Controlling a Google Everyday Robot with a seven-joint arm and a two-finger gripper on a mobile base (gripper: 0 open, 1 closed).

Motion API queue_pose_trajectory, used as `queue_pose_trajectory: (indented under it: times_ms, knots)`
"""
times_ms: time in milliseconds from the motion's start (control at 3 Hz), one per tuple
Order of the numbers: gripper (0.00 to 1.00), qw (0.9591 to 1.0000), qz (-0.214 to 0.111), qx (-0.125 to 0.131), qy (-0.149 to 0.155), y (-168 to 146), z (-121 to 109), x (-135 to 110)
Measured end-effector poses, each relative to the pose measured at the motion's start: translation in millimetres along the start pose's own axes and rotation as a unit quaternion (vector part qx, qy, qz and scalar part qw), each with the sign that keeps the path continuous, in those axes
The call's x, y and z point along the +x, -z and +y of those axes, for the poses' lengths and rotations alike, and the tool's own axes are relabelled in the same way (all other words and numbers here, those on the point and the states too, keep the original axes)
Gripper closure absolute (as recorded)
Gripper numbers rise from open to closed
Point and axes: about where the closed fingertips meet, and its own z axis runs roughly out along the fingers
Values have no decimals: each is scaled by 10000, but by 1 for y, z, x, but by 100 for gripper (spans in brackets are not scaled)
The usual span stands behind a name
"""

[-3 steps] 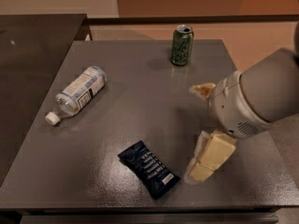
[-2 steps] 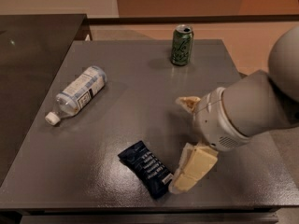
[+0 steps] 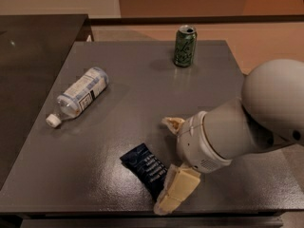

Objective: Move rxbar blueberry near green can

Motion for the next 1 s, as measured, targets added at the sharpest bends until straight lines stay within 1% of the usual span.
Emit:
queue_pose_trajectory:
  times_ms: [667, 1000]
  knots:
    - [0, 9999, -71, -108, -77, -18, 11, 4]
    - [17, 9997, -101, -138, -170, -18, 10, 6]
